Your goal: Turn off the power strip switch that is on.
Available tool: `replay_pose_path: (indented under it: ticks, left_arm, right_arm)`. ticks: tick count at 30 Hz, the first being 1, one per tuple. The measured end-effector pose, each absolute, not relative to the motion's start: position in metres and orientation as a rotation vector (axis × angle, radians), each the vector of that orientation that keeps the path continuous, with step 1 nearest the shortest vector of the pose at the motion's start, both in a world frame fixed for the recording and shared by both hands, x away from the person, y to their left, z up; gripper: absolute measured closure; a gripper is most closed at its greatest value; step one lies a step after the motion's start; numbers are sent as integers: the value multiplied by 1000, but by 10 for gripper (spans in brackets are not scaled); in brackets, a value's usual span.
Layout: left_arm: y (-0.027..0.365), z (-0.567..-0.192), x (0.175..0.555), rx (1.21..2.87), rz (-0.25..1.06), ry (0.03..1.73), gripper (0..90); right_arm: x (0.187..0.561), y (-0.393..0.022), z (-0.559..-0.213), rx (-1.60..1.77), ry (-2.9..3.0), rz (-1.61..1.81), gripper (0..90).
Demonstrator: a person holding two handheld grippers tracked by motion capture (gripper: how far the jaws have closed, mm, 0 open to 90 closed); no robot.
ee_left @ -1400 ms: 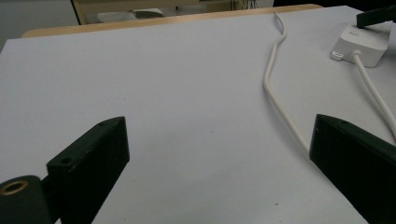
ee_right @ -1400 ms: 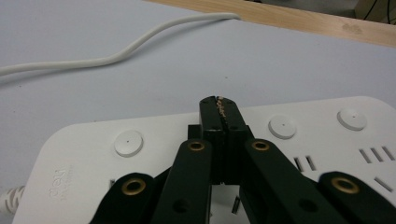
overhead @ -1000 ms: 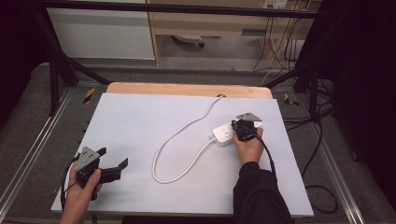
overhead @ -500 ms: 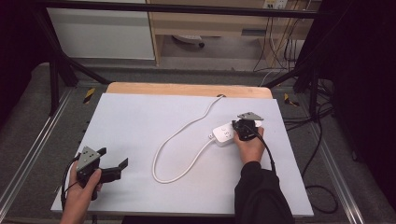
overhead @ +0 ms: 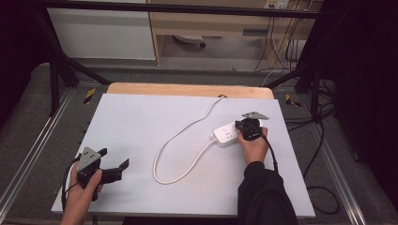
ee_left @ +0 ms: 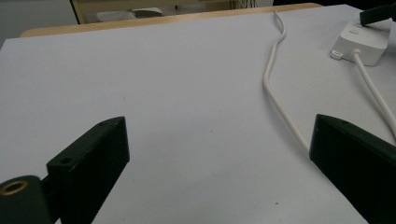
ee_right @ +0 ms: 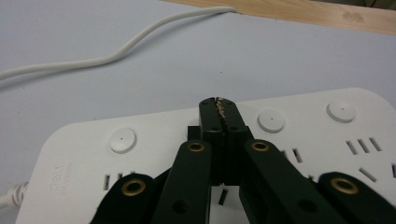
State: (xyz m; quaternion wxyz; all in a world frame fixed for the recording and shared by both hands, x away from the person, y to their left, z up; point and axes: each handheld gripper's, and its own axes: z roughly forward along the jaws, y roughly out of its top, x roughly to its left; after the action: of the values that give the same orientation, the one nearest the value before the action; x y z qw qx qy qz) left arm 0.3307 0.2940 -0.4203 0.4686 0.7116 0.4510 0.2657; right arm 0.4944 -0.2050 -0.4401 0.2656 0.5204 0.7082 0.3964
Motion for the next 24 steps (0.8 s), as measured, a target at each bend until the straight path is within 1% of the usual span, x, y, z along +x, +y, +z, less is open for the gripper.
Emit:
replay_pose_path:
  ticks: [5,12,13,16,18,21,24]
  left_arm:
    - [295,-420,331,1743,651,1109,48]
    - [295,-420,331,1745,653,1104,48]
    - [295,-420,330,1744,654,1105,48]
    - [295,-420,330,1744,654,1105,48]
    - [295,-420,330,1744,654,1105,48]
    - [295,-420,330,1744,654,1104,48]
    - [296,-419,330,1742,652,1103,48]
  right_arm:
    - [494,-207,-440,1455,1858,1154,900]
    - [492,-206,-431,1447,1846,1190,900]
    - [491,-206,-430,1448,1850,1194,859]
    - [490,-207,-430,1435,1870,1194,821]
    - [489,-207,-428,1426,1866,1207,768]
    - [488,-207,-424,1402,1851,1235,720]
    - [487,-209,-422,1404,1833,1260,627]
